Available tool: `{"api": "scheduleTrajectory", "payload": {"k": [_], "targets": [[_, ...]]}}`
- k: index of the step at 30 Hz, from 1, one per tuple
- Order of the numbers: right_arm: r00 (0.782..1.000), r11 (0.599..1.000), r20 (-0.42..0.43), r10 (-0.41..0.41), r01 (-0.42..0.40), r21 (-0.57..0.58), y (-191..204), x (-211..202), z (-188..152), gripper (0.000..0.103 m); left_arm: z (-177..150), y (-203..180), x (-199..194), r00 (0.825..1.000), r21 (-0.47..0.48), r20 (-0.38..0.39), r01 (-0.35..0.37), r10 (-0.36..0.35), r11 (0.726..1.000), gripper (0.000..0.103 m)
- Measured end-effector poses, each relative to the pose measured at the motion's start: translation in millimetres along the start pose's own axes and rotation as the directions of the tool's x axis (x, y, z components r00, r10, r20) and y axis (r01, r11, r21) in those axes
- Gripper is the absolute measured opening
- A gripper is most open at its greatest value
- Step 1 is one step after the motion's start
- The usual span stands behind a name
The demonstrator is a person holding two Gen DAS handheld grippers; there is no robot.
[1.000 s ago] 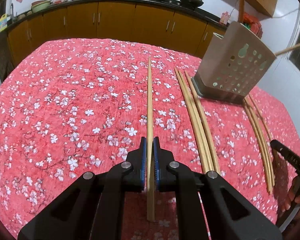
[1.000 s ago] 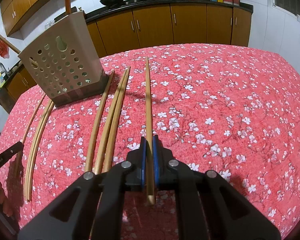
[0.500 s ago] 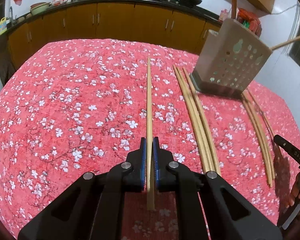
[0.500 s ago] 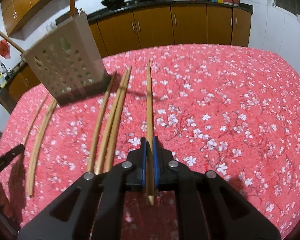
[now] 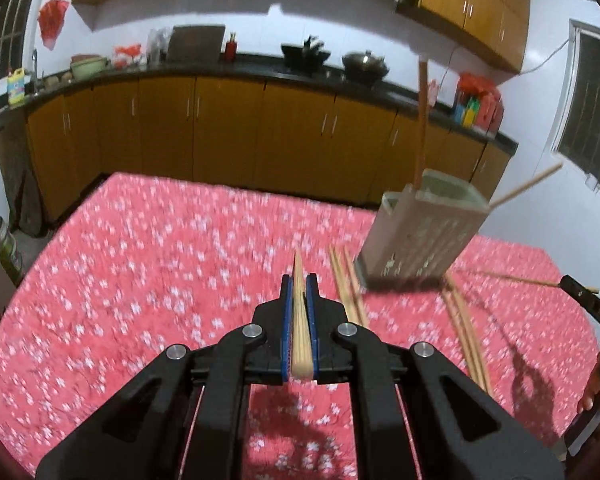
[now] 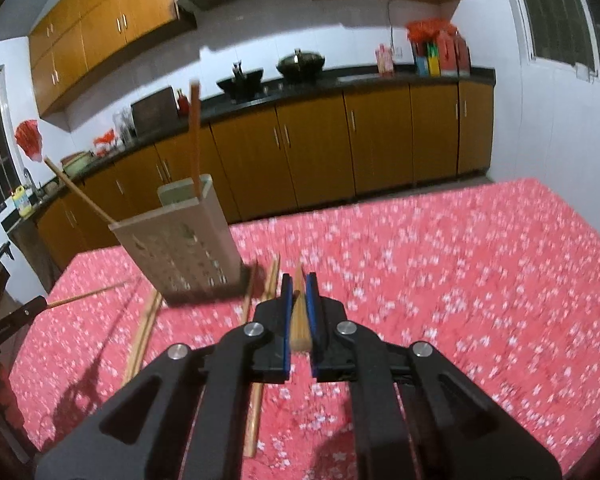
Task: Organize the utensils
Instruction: 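Raise the left tool's chopstick above the holder while the right tool lifts its chopstick there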
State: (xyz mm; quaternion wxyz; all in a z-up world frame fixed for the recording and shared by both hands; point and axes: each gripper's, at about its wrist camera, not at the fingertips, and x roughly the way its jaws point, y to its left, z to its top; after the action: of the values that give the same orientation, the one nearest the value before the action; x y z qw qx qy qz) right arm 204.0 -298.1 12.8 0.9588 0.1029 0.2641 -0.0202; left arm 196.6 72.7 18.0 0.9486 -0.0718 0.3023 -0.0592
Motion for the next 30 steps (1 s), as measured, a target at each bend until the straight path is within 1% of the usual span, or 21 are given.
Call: {"api": "scheduleTrajectory", "payload": {"k": [5,10,14,18,22,25,26,29,30], "targets": [[0.999,1.0,0.05,0.016,-0.016,-0.013,6,-15,16,0.008,19,-4,-14,0.998,0.017,0.055,0.006,-0.007,1.0,0.007],[0.992,0.997,0.102,0.071,-0.068,-0.03,12,-36,41,0.008,36,-9,-29,0.996,0.045,0.089,0.024,-0.028,0.999,0.007],[0.979,0.989,0.143,0.144,-0.139,-0.042,22,-55,61,0.008,50,-19,-42,0.991,0.07,0.118,0.052,-0.06,0.996,0.007],[0.955,0.976,0.204,0.217,-0.208,-0.062,40,-72,86,0.008,64,-35,-55,0.982,0.098,0.16,0.081,-0.096,0.992,0.007],[0.929,0.97,0.28,0.241,-0.227,-0.082,60,-81,109,0.008,89,-58,-68,0.963,0.12,0.236,0.106,-0.132,0.987,0.007],[0.913,0.974,0.34,0.225,-0.204,-0.098,74,-79,123,0.008,110,-73,-75,0.94,0.108,0.309,0.119,-0.147,0.987,0.007],[0.91,0.975,0.351,0.22,-0.198,-0.098,77,-76,126,0.008,117,-78,-76,0.932,0.101,0.332,0.119,-0.147,0.988,0.007],[0.91,0.98,0.367,0.195,-0.17,-0.099,83,-63,132,0.008,134,-89,-74,0.906,0.072,0.404,0.108,-0.128,0.991,0.007],[0.911,0.982,0.367,0.188,-0.163,-0.098,84,-58,132,0.008,139,-92,-72,0.894,0.058,0.433,0.1,-0.115,0.993,0.007]]}}
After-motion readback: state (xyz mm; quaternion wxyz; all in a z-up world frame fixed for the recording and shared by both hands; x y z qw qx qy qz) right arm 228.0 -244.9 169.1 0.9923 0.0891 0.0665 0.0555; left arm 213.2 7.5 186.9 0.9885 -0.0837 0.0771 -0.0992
